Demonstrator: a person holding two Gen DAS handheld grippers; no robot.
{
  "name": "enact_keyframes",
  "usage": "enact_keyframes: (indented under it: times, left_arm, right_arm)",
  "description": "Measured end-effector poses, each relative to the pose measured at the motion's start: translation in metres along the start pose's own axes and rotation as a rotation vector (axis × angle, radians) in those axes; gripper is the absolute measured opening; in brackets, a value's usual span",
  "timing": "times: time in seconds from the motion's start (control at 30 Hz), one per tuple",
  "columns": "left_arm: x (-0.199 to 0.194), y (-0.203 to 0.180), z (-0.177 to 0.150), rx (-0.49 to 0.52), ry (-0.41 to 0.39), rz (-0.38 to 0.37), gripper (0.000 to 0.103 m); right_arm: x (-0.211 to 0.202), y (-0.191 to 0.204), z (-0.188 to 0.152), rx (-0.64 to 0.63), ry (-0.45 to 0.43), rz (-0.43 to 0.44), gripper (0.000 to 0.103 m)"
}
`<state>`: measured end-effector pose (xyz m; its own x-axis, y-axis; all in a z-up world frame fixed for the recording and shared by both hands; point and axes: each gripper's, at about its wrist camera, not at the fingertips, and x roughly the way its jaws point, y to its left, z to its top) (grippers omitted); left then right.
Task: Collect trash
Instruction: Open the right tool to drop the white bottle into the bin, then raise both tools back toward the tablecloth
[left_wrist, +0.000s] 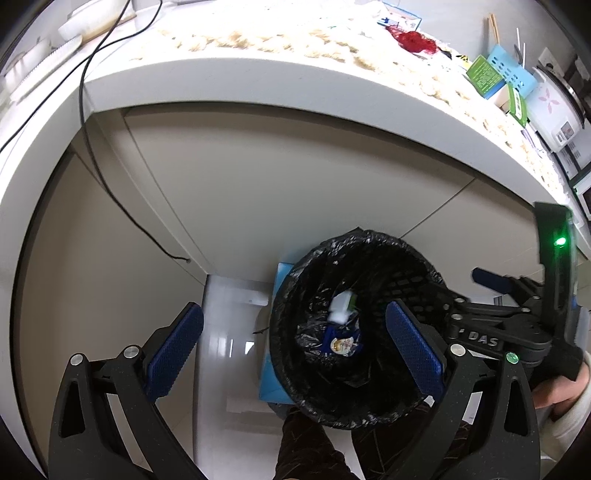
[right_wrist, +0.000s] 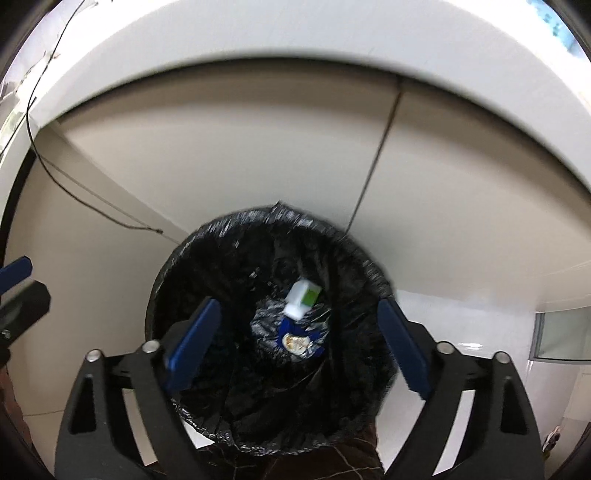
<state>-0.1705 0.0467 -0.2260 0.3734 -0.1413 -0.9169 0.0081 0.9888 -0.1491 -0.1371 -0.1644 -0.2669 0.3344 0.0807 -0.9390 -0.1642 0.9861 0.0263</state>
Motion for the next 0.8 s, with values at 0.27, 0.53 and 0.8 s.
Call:
enact_keyframes:
  times: [0.27,0.53,0.8]
  left_arm:
    - [-0.03,-0.021,0.018,0.035,-0.045,-0.006,0.097]
    - [-0.064,-0.049,0.038,0.083,-0.093,-0.018,0.097]
    - [-0.088,-0.064,0.056,0.089,-0.1,-0.035,0.097]
  right_arm:
    - [-0.053,-0.016,0.017,0.013,-0.081,-0.048,0.094]
    - [-0.112,-0.035,0.031,0.052,-0.169,-0.062,0.095]
    - [-0.161,-0.044,0.04,0.071,-0.236,-0.05,0.095]
